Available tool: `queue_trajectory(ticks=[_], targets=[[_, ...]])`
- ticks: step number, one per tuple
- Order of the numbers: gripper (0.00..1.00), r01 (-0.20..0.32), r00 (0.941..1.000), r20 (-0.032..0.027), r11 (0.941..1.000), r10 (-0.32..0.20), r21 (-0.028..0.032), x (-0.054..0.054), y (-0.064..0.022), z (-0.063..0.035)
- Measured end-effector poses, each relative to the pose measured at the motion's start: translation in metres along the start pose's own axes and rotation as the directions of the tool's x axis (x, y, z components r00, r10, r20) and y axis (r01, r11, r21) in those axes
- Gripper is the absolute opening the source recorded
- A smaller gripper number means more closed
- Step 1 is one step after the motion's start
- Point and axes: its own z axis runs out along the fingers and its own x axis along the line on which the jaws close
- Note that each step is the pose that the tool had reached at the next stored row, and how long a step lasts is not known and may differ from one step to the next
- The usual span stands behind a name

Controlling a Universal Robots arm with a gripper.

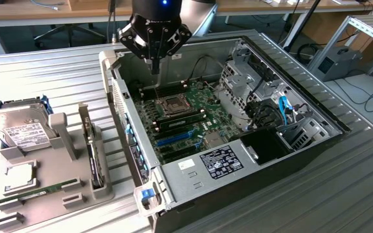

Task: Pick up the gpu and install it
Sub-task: 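Reach for the gpu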

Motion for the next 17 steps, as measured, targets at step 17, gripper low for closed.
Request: queue_trajectory(ticks=[17], targets=[[0.11,0.000,1.0000,0.0000,1.0000,0.000,0.0000,0.0043,-0.0003,0.0000]])
